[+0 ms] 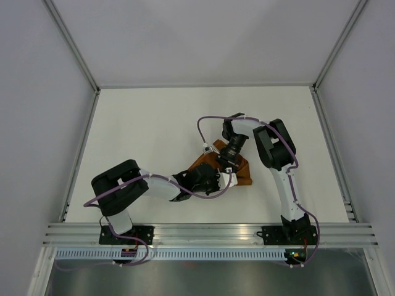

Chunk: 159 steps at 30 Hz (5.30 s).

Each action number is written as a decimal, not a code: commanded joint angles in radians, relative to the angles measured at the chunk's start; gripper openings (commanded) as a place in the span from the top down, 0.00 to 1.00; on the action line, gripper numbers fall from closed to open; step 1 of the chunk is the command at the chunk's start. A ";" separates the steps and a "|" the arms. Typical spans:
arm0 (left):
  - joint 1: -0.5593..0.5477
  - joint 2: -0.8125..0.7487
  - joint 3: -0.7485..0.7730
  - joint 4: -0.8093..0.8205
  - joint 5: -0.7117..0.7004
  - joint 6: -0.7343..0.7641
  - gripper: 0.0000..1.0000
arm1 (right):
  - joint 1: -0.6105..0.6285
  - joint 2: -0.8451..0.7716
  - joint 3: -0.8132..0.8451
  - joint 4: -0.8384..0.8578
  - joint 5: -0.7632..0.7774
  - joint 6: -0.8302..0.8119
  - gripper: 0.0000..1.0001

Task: Fold the napkin, place the utensils inside, and roll it up
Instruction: Roll the napkin with the utensil

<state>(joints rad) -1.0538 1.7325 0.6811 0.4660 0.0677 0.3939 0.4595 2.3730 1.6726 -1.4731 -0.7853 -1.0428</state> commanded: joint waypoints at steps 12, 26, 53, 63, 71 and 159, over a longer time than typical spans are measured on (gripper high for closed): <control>0.031 0.068 0.043 -0.078 0.176 -0.023 0.98 | -0.015 -0.095 -0.059 0.258 0.093 0.012 0.62; 0.213 0.124 0.063 -0.095 0.544 -0.217 0.98 | -0.180 -0.694 -0.465 0.786 0.081 0.204 0.49; 0.342 0.315 0.218 -0.188 0.840 -0.414 0.98 | 0.197 -1.065 -1.126 1.381 0.442 0.105 0.43; 0.347 0.320 0.229 -0.207 0.843 -0.414 0.98 | 0.226 -1.031 -1.128 1.344 0.463 0.084 0.49; 0.347 0.306 0.227 -0.205 0.834 -0.411 0.92 | 0.229 -0.973 -1.094 1.303 0.455 0.090 0.76; 0.003 0.070 0.018 -0.035 -0.026 0.059 0.92 | -0.047 0.046 -0.019 0.206 0.135 -0.040 0.86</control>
<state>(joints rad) -1.0733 1.7561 0.6720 0.5453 -0.0170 0.4664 0.4080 2.3600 1.6588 -1.4456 -0.7773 -1.0229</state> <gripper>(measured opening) 0.274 0.250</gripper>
